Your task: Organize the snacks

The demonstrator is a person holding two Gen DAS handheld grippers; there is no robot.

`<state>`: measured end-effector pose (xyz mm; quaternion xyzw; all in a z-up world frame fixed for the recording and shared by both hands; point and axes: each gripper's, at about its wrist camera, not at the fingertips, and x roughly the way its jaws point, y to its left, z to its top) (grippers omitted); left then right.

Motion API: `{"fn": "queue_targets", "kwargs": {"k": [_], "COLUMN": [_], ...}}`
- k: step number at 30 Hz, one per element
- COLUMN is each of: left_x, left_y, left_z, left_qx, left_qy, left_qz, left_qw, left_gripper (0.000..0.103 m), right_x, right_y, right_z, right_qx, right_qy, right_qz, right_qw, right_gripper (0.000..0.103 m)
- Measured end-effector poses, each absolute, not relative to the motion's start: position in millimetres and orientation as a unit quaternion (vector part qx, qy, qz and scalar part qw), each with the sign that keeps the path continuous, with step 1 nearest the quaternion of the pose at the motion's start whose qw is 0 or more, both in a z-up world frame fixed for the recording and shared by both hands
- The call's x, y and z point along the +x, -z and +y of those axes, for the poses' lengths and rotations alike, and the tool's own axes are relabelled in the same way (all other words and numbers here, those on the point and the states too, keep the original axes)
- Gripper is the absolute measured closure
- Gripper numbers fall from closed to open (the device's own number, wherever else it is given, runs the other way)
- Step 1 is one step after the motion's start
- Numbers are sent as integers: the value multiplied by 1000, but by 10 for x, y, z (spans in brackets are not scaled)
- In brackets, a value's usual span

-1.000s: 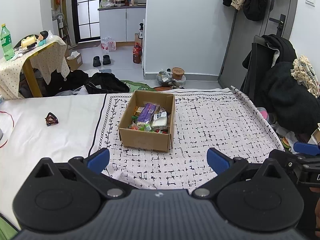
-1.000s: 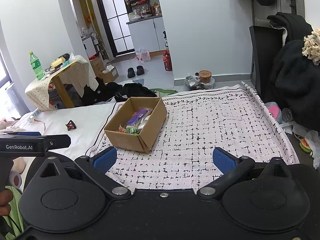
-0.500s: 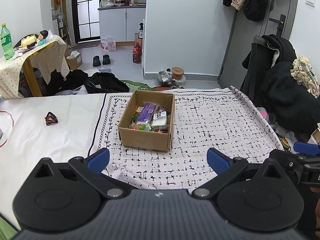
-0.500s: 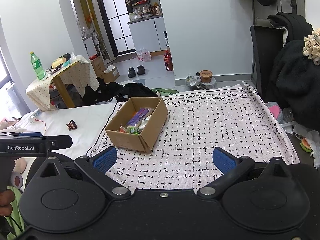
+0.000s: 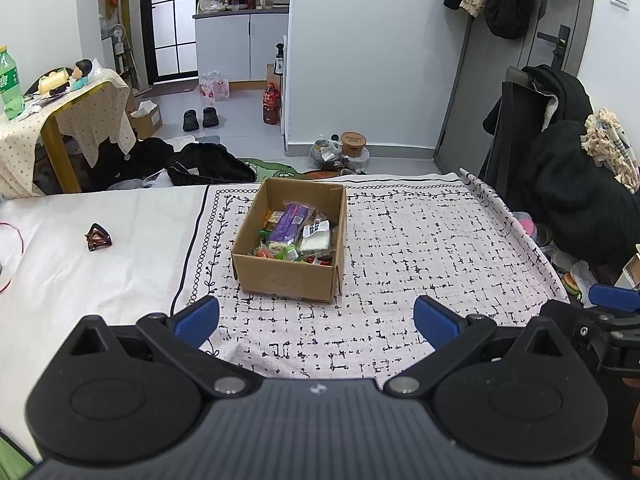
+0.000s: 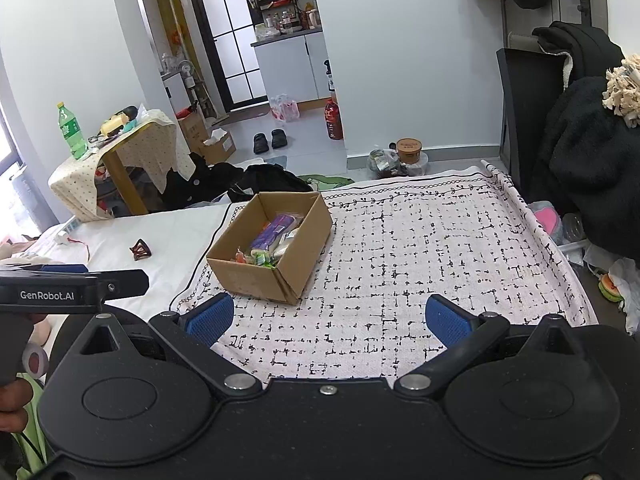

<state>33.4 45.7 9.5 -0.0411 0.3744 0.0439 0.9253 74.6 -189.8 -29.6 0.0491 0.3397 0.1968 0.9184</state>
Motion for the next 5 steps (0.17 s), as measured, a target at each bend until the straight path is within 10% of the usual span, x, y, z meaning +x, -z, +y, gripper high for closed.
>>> {"fn": "queue_targets", "kwargs": {"k": [5], "left_x": [373], "left_y": [-58], "left_z": [430], "left_qx": [-39], "left_qy": [-40], "left_qz": [380], "left_qw": [923], "left_gripper": [0], "right_x": [759], "right_y": [312], "right_z": [-1906], "right_qx": [51], "right_qy": [-194], "right_qz": [342], "right_qw": [918], "right_gripper": [0]}}
